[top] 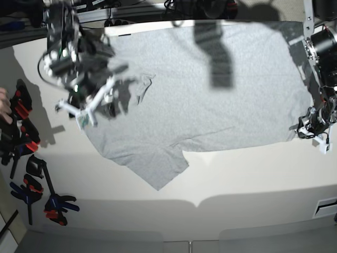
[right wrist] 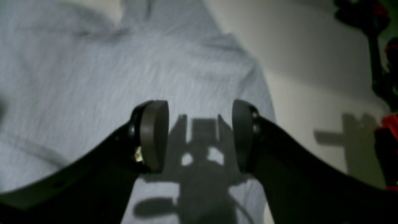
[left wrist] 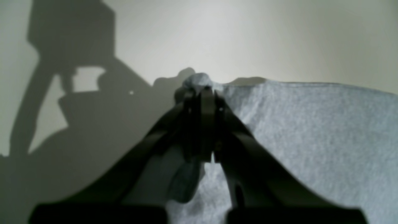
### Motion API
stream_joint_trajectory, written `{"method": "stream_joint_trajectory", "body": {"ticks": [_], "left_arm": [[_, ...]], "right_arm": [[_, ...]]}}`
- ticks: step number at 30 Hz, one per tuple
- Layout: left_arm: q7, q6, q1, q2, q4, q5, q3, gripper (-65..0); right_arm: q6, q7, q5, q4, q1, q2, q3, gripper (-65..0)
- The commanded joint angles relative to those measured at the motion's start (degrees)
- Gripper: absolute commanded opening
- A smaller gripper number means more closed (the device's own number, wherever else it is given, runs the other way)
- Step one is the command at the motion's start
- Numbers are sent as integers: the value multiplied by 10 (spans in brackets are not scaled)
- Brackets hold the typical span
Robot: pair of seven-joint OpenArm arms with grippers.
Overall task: Fold the T-shirt properly
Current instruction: 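Grasp the side edge of the shirt with both grippers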
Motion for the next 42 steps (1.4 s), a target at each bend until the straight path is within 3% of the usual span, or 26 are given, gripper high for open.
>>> {"method": "stream_joint_trajectory", "body": {"ticks": [1,10,12,16,21,28,39,42], "left_arm": [[-7,-2,-17,-14,16,-6,-1,-650],[-5,-2,-15,-13,21,-6,-1,-650],[-3,-2,-15,-13,21,-6,-1,-650],[3,-2,-15,-13,21,-7,-1,-650],[8,-2,-15,-13,21,-7,-1,-650],[8,-2,-15,-13,21,-32,-1,-650],[11,-2,-15,-13,21,-32,-1,-650],[10,-2,-15,-13,21,-32,-1,-650]], "right_arm": [[-2,12,3,-21,38,-3,2,-338],[55,0,24,-387,327,-93,2,-338],[62,10,-13,-475,387,-106,2,-338],[57,56,-152,-663,501,-118,2,-338],[47,95,-204,-862,596,-117,2,-338],[48,92,-227,-927,606,-117,2,-338],[47,83,-242,-928,536,-117,2,-343],[47,71,-241,-928,534,-117,2,-425]]}}
